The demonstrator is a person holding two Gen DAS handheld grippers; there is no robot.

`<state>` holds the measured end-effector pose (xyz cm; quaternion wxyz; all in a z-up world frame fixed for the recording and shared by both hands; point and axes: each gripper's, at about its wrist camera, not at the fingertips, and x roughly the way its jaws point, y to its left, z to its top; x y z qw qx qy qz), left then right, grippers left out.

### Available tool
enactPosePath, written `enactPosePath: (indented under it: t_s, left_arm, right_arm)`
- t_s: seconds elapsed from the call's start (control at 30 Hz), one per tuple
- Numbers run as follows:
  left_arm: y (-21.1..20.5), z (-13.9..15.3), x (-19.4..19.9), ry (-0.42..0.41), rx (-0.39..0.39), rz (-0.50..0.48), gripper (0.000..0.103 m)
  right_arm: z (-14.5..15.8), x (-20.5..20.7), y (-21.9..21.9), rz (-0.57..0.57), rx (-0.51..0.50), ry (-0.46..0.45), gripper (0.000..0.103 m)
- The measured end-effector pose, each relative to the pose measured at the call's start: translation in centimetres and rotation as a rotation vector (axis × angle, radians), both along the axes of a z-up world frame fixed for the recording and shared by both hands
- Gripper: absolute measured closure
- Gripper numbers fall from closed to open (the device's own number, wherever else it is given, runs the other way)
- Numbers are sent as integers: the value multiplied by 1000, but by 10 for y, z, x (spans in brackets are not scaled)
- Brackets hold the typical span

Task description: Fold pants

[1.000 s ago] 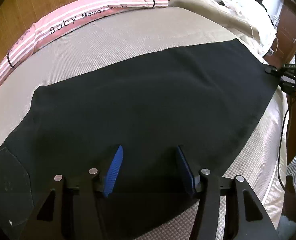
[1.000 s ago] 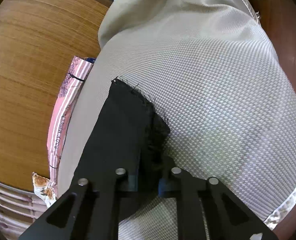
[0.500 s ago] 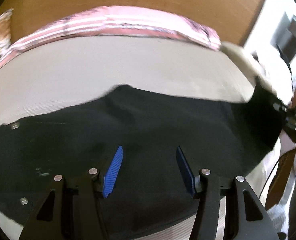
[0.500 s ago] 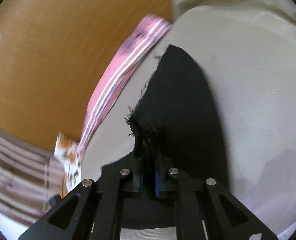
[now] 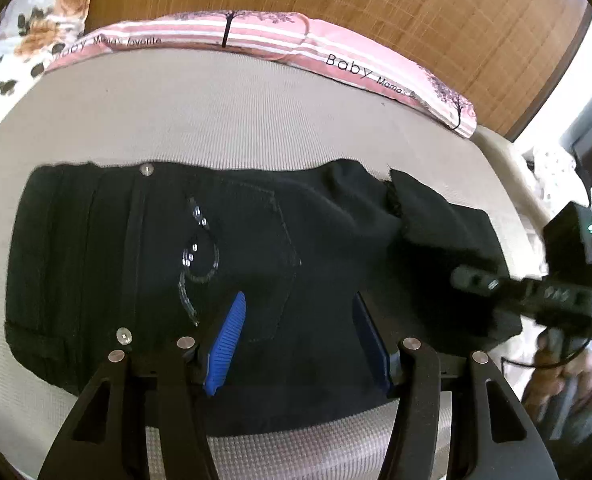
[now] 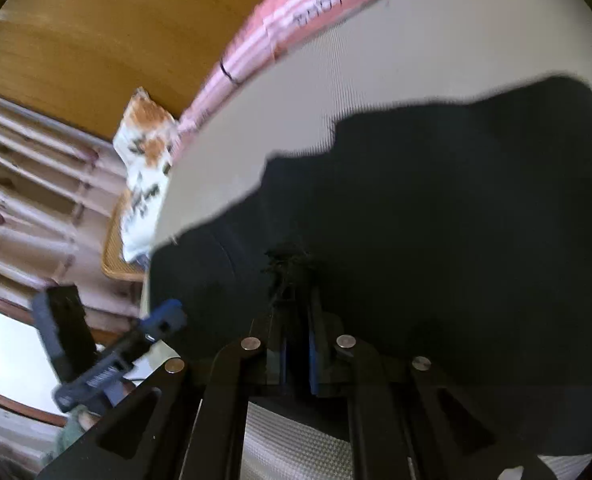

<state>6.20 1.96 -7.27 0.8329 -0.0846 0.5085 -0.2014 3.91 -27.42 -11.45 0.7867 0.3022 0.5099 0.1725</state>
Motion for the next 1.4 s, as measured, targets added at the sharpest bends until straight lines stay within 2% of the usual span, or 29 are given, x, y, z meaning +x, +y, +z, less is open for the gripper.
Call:
enactPosePath:
  t_s: [0.07,0.2,0.27,0.4,0.47,0.53,0.7,0.77,0.87,0.93,1.1,1.3,1.33,1.4]
  left_arm:
    - [0,-4,0,14,-15,-5,46]
    - [-7,-8,1,32,-51,-35,46]
    - [-13,-7,2,42,-73,-58,46]
    - [-24,-5,3,72,-120,-104,46]
    - [-30,-6,5,100,-153,-127,46]
    - [-36,-9,7,152,-198,-153,46]
    - [-52,-24,12,317,-309,-188,46]
    - [-58,-34,15,398,-328,-186,46]
    - [-64,-45,17,463,-326,-179,46]
    - [-67,-51,19,487,-322,-165,46]
    - [-76,-56,27,526,-373,-135,46]
    - [-87,-51,24,498,-362,-149,47]
    - [-86,-51,24,493,-361,-148,49]
    - [-88,-55,22,515,-371,-159,70]
  right_arm:
    - [-9,-6,8,9,-4,21,94]
    - [-6,-10,22,33,-53,8,94]
    - [-6,-10,31,89,-110,5,91]
    - [-10,-12,29,142,-141,40,86]
    - [-8,-18,29,164,-111,52,67]
    - [2,-27,26,169,-94,31,58]
    - [26,-45,-3,77,-116,-29,57]
    - [31,-50,-18,23,-123,-42,57]
    - [37,-55,-40,-46,-112,-53,57]
    - [38,-57,-52,-83,-96,-56,56]
    - [34,-60,-76,-150,-64,-43,56]
    - [26,-62,-96,-212,-28,-18,55]
    - [24,-60,-98,-224,-22,-12,55]
    - [22,-58,-99,-234,-21,-5,55]
